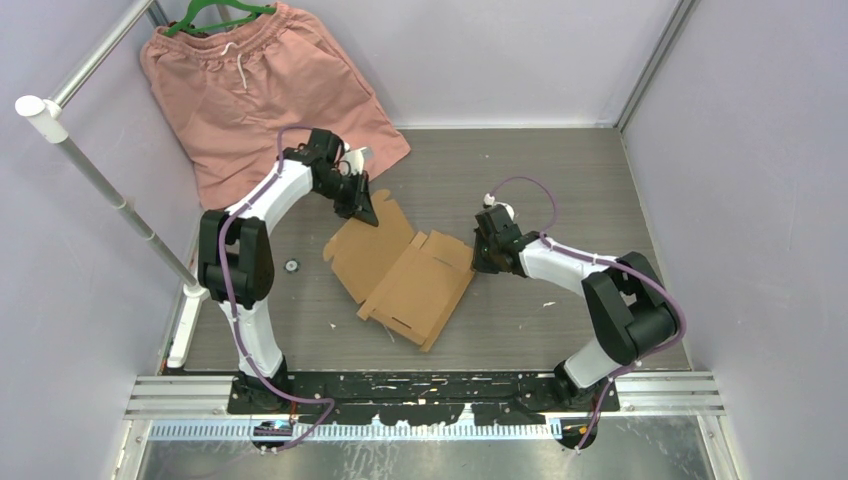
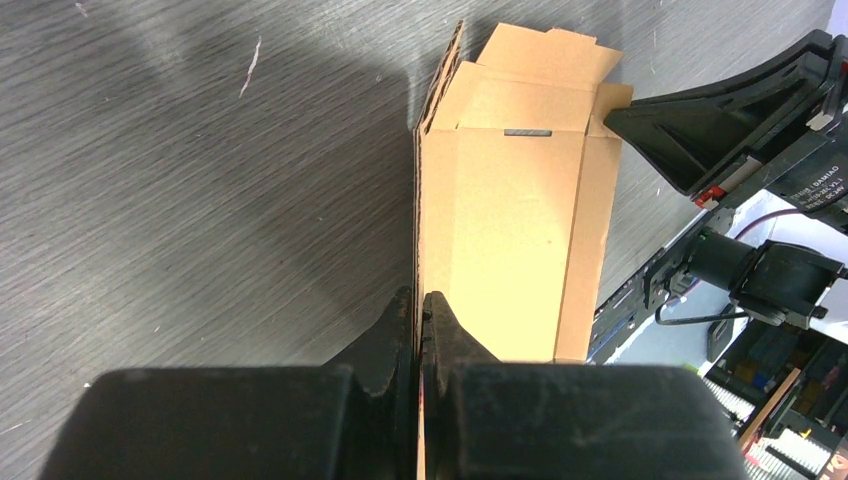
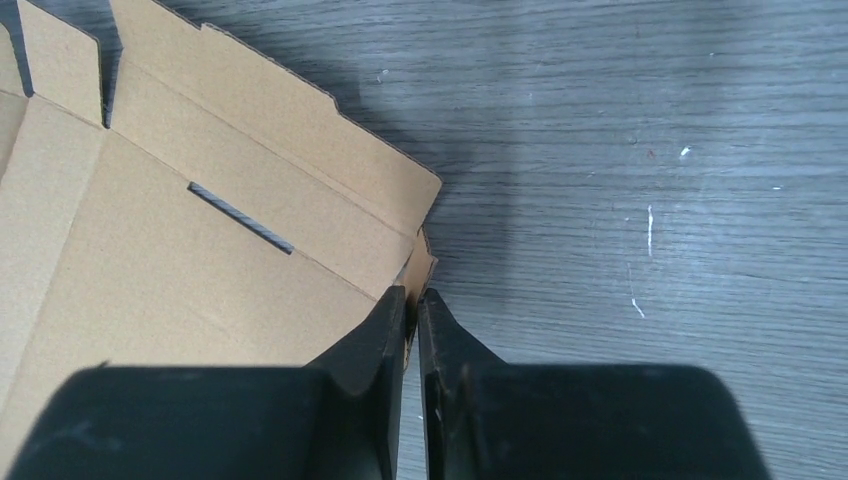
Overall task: Fold the paper box
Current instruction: Fold the paper box at the center of the board.
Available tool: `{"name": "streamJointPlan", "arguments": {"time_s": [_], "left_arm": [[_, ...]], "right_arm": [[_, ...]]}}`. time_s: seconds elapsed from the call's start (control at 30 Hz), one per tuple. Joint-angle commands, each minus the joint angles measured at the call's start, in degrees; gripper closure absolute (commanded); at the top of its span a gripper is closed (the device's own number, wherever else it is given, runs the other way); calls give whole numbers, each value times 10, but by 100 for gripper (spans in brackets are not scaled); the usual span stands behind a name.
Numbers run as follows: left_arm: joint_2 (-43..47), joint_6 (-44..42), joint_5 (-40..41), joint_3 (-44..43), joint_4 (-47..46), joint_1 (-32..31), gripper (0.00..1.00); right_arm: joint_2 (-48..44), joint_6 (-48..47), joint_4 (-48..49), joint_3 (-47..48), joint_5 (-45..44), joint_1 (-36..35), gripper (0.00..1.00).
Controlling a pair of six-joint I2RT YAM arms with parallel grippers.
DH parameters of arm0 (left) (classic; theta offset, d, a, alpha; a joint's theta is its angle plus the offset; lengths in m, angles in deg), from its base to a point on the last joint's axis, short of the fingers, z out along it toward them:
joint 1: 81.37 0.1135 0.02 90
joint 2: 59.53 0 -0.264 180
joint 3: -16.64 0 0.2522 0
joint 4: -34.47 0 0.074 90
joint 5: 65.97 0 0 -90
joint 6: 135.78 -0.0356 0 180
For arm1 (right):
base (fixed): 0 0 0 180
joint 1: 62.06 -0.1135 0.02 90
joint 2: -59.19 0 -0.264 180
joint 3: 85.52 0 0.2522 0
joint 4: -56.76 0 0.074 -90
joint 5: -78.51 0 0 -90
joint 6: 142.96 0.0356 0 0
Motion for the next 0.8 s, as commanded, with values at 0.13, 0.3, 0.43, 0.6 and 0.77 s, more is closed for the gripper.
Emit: {"name": "streamJointPlan", "arguments": {"time_s": [0.13,0.3,0.43,0.6,0.77], "left_arm": [[-3,-12,-8,-8,8,-12,98],[-7,-12,-7,-15,12,-16,98],[-8,-14,-7,-20,16,-20,98],[-10,-14,-7,-26,21,-22,98],[-13,-6,1,-32,20,-24,98]], "right_arm": [[-43,-65,8,13,-39,-31,87],[-31,-102,-23,43,-82,-79,87],[-6,-126,-60,78,-117,-109,87],[11,-152,-104,109,-139,-131,87],[6,-155,-127,117,-166,-143,87]]}}
